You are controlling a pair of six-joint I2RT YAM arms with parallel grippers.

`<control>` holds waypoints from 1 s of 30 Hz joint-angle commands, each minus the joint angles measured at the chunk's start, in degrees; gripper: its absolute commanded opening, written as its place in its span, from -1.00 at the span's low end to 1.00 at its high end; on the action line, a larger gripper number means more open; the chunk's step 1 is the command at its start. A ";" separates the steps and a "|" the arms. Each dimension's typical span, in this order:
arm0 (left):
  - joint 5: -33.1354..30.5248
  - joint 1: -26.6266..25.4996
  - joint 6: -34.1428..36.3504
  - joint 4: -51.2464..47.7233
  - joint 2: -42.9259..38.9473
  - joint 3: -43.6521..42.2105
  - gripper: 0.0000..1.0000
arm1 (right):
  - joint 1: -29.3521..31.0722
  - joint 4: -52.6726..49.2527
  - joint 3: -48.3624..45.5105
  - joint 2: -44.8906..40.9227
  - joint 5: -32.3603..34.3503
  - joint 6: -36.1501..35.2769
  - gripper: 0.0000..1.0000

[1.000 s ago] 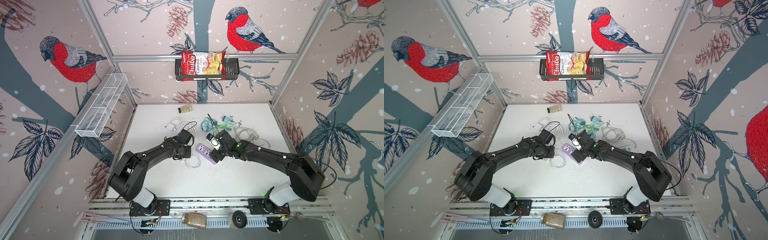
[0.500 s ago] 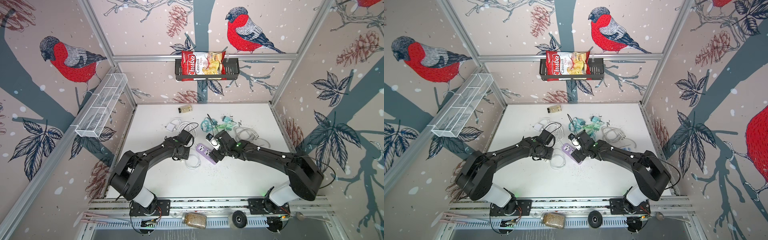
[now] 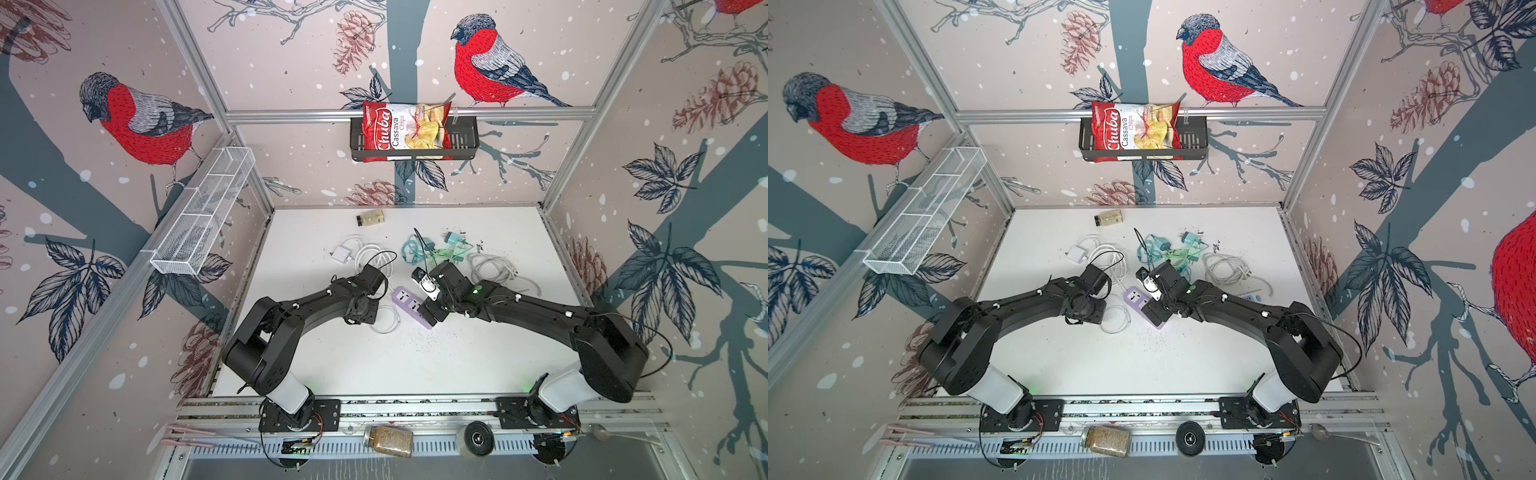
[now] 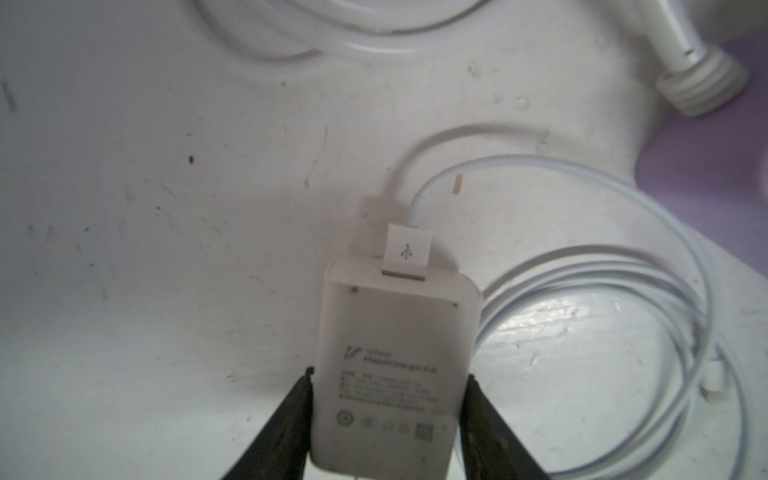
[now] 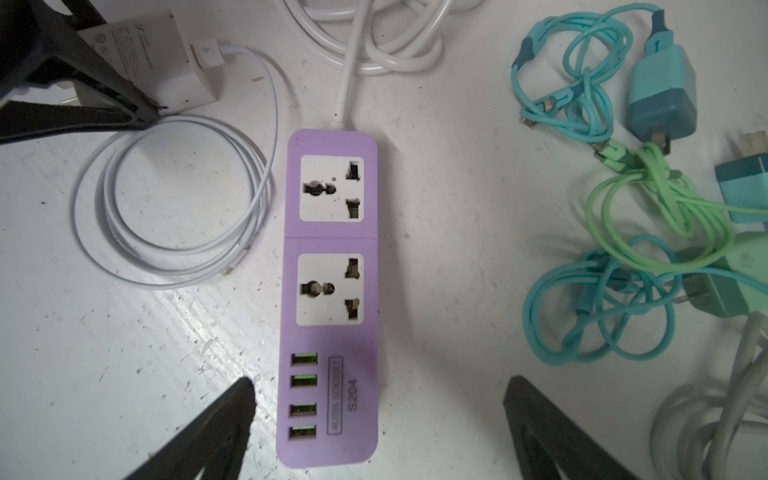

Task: Insert the plug
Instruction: 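Close the left gripper on the white USB charger's body, then lift the white charger with the left gripper while the right gripper rises off the strip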

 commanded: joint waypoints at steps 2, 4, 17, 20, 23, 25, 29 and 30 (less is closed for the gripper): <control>-0.37 -0.05 -0.98 -0.23 0.04 -0.14 0.08 | 0.07 -0.08 0.32 -0.29 -0.09 -0.03 0.89; -0.79 -0.08 -1.04 -0.32 0.07 0.09 0.07 | 0.06 0.03 0.19 -0.33 -0.16 -0.03 0.89; -2.54 -0.09 -0.59 4.83 -2.89 -0.12 -0.51 | -3.11 2.26 1.71 -4.01 -3.48 3.65 0.89; -2.24 -0.89 1.55 8.46 -7.53 -1.24 -0.61 | -4.39 3.01 3.17 -4.55 -6.31 5.59 0.89; -0.64 -1.45 3.43 14.14 -12.61 -3.78 -0.63 | -5.25 4.19 4.68 -5.12 -9.25 7.47 0.89; 0.75 -1.95 4.69 18.62 -15.80 -5.88 -0.62 | -5.62 5.20 5.47 -5.71 -12.07 8.66 0.89; 3.54 -3.04 7.46 28.22 -20.51 -10.17 -0.58 | -6.85 6.71 7.33 -6.60 -18.11 10.34 0.89; 4.64 -3.22 8.35 30.15 -21.10 -11.05 -0.58 | -7.40 6.97 7.76 -6.79 -19.73 10.72 0.89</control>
